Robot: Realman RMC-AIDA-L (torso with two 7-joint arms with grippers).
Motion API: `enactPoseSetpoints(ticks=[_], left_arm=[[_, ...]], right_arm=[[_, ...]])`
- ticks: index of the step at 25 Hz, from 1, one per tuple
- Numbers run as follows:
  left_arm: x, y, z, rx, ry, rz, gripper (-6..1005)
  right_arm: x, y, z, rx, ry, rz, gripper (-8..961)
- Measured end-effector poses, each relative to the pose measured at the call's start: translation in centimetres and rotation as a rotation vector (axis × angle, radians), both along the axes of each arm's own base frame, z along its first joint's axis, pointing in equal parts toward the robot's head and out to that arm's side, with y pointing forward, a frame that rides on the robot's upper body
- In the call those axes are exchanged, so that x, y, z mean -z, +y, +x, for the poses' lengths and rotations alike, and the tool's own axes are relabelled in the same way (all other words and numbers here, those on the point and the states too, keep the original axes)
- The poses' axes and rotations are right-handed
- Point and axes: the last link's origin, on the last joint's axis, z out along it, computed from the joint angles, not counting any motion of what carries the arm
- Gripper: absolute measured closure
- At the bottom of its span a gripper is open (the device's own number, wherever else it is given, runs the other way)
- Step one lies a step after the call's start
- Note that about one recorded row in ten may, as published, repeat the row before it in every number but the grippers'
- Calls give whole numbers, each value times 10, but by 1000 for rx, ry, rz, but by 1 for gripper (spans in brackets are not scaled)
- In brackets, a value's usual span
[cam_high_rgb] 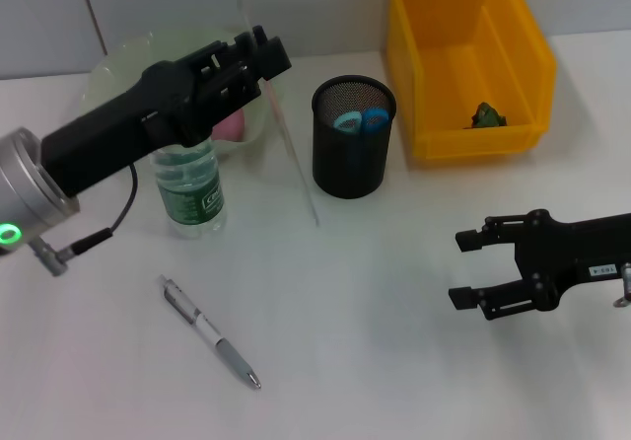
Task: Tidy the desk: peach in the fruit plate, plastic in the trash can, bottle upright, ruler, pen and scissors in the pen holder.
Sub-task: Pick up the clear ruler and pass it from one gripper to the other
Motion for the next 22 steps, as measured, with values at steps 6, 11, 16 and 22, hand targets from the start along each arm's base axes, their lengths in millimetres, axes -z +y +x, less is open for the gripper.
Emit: enactPoseSetpoints(ticks=[6, 11, 16, 22], left_arm=[[34, -10, -11, 17, 12, 215, 610], [62, -14, -11, -5, 108, 354, 610], [82, -19, -8, -46, 162, 444, 610], [85, -25, -9, -98, 159, 505, 610]], right_arm=[[-1, 4, -3, -9, 10, 22, 183], [1, 6, -7, -19, 13, 24, 185], [5, 6, -10, -36, 25, 33, 187], [5, 5, -10, -43, 58, 77, 189]])
